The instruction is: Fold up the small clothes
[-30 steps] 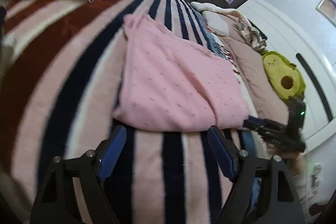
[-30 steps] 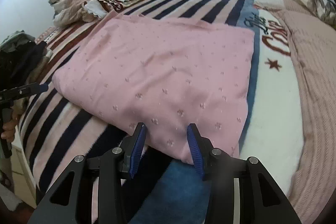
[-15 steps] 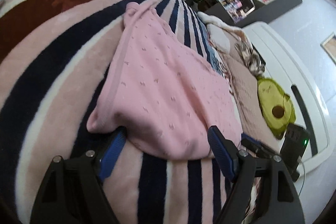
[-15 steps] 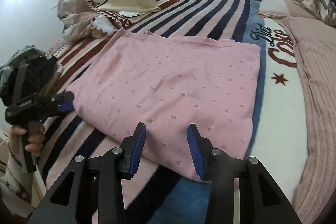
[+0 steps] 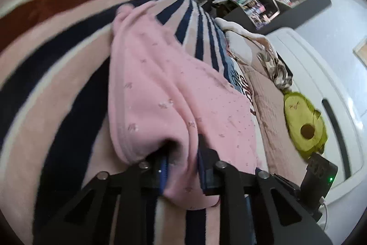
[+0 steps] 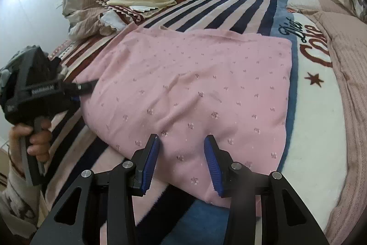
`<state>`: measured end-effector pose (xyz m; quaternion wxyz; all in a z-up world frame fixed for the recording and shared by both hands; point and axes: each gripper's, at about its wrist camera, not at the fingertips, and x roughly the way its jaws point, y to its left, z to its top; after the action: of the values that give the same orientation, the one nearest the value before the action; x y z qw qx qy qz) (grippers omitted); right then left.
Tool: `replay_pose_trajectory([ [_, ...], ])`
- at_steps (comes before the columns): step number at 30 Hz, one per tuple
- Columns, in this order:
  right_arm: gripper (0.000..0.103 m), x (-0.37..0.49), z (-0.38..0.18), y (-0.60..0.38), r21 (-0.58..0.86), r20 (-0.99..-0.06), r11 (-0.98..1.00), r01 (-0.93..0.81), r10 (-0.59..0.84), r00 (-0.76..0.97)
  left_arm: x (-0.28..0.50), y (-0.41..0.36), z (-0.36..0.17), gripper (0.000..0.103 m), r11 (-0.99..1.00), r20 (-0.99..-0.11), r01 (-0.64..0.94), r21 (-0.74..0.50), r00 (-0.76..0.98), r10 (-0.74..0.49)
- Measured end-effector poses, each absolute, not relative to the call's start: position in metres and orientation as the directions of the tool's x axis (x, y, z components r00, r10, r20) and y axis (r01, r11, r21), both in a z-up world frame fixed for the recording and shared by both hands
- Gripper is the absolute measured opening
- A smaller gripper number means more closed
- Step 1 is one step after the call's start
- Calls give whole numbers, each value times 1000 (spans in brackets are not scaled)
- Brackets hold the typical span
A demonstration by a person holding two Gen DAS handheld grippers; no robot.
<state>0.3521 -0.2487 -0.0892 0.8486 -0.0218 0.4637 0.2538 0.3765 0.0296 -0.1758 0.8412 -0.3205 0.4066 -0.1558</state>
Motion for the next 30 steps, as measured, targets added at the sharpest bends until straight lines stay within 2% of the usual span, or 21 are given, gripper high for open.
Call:
replay_pose_trajectory([
  [7, 36, 348, -93, -262, 259, -770, 856, -448, 463, 440, 384, -3, -123, 15, 841, -567, 155, -518, 673, -474],
  [12, 35, 342, -91, -280, 304, -738, 847, -437, 499, 454, 386, -56, -77, 15, 882, -551, 330, -337, 690, -469],
  [15, 35, 334, -84, -299, 338, -706, 842, -420, 523, 478, 386, -102, -63, 15, 868, -576, 440, -230, 658, -486],
  [24, 36, 303, -54, -359, 293, -649, 895, -337, 445, 618, 378, -196, -98, 15, 774, -714, 621, -125, 486, -505],
  [30, 37, 296, -45, -379, 294, -630, 906, -305, 424, 651, 369, -193, -96, 15, 801, -715, 592, -90, 521, -466],
])
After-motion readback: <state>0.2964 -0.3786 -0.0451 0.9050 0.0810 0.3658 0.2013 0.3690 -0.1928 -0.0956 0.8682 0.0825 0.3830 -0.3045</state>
